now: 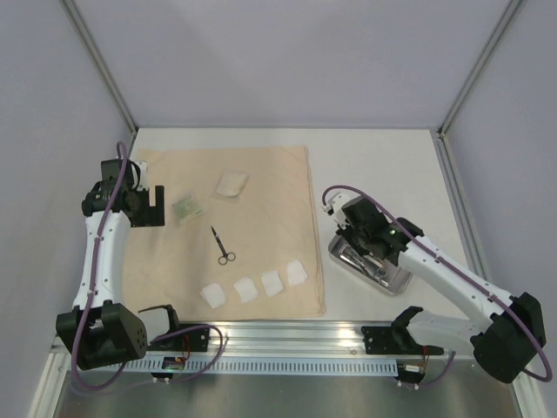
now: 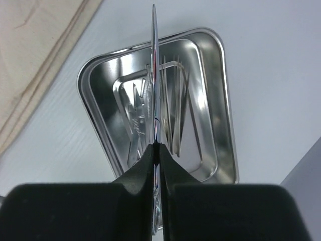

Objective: Prepare the surgical pack

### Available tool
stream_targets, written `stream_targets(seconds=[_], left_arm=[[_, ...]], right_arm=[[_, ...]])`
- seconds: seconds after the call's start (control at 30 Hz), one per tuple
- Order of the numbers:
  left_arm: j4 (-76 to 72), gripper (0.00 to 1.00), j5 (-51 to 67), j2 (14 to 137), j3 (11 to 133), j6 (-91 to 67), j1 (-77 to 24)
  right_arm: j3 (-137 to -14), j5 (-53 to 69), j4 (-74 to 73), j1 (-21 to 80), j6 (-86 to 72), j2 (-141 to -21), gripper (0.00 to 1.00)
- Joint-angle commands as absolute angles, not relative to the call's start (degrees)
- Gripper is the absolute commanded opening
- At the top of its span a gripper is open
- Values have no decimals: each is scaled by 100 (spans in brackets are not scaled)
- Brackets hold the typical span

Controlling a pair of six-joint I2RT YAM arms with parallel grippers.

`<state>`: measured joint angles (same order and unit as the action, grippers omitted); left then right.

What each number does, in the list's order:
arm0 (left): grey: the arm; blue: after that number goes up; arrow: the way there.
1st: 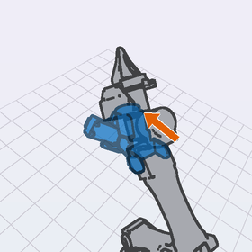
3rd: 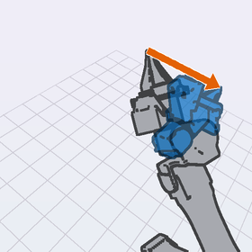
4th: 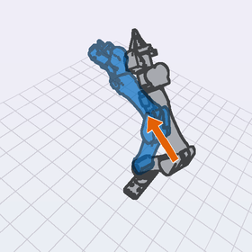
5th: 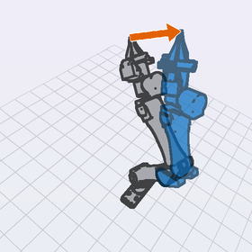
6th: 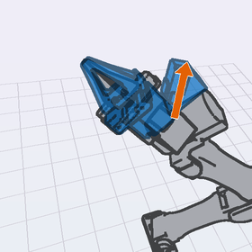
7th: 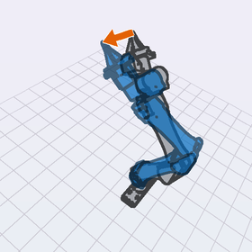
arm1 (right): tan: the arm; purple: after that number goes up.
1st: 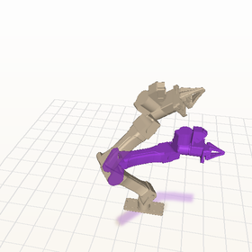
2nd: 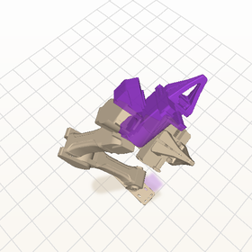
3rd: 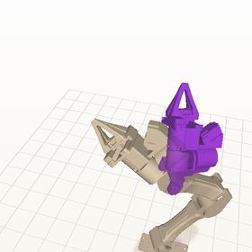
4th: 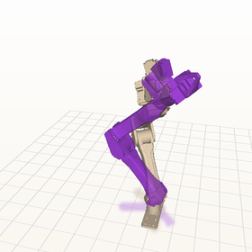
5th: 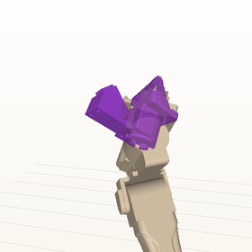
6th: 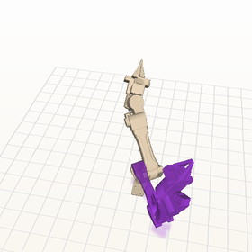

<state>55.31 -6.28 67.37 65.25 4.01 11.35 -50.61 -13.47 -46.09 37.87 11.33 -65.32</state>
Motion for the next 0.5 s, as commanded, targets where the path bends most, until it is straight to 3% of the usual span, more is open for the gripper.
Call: stream_targets(seconds=[0.0,0.1,0.47], left_arm=[[5546,100,-466,6776,6785,457,1169],[5537,100,-466,6794,6776,475,1169],[5546,100,-466,6741,6767,475,1169]], right_arm=[[-4958,-1783,-4517,3727,1924,-6302,0],[-4773,-2241,-4842,3674,2249,-6634,0],[-4271,-1872,-4255,3674,2496,-6934,0]])
